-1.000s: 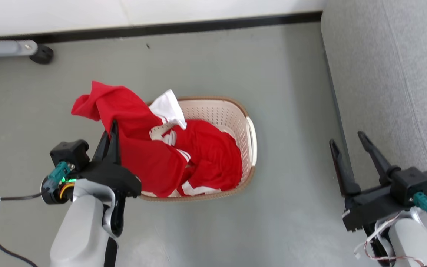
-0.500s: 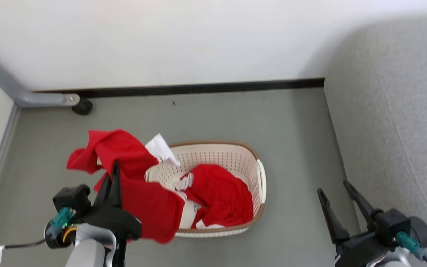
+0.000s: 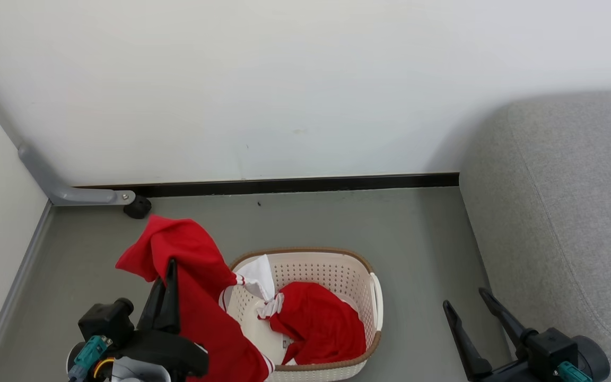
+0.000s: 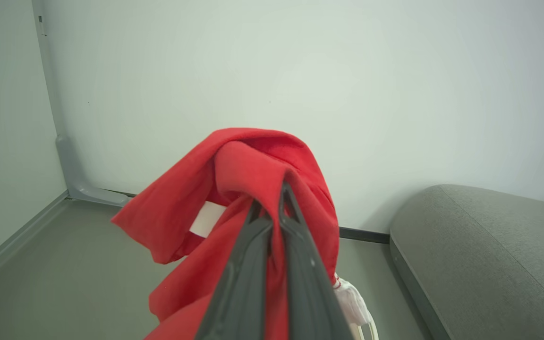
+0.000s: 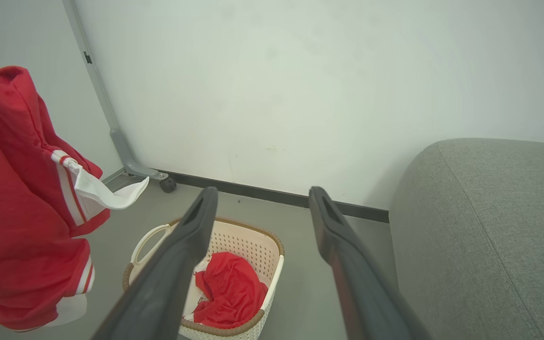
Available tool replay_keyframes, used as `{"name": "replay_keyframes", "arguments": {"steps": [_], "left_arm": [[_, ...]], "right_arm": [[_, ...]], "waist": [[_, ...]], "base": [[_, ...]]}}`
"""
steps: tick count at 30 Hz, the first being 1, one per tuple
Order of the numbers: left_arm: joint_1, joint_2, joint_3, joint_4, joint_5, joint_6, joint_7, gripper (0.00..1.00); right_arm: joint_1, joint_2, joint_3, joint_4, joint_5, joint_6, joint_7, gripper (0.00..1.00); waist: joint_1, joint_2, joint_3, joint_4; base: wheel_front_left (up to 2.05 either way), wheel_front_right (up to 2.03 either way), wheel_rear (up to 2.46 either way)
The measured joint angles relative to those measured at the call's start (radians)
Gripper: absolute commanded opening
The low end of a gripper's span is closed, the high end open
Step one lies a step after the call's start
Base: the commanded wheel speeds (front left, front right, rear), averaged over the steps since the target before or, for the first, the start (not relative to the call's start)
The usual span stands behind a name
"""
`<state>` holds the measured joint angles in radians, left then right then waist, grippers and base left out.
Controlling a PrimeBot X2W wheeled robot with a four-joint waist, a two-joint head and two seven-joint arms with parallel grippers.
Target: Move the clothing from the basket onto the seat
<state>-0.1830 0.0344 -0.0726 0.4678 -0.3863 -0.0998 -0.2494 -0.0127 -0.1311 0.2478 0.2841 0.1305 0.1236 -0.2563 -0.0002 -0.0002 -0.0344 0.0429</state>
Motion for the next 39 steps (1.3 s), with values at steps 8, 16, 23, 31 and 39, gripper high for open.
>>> {"name": "replay_keyframes", "arguments": {"steps": [8,16,23,31,39], "left_arm": [[0.026,0.003,-0.017,-0.092,0.0,0.003,0.0,0.0],[0.027,0.004,-0.052,-0.176,0.0,0.003,0.012,0.0],[0.027,0.005,-0.116,-0.25,0.0,0.003,0.04,0.0],[0.024,0.007,-0.189,-0.309,0.0,0.006,0.073,0.0],[0.016,0.011,-0.266,-0.368,-0.023,0.015,0.1,0.0]], "right_arm": [[-0.006,-0.003,0.064,-0.039,0.0,0.0,0.0,1.0],[-0.116,-0.001,0.203,-0.056,0.003,0.0,0.0,1.0],[-0.214,0.008,0.352,-0.042,0.021,0.0,0.0,1.0],[-0.33,0.033,0.499,0.011,0.066,0.0,0.0,1.0],[-0.383,0.041,0.536,0.066,0.117,0.0,0.0,1.0]], "waist": [[0.0002,0.0002,-0.011,0.002],[0.0002,0.0002,-0.007,0.002],[0.0002,0.0002,0.003,0.005],[0.0003,0.0002,0.016,0.012],[0.0003,0.0002,0.025,0.026]], "base": [[0.0,0.0,0.0],[0.0,0.0,0.0],[0.0,0.0,0.0],[0.0,0.0,0.0],[0.0,0.0,0.0]]}}
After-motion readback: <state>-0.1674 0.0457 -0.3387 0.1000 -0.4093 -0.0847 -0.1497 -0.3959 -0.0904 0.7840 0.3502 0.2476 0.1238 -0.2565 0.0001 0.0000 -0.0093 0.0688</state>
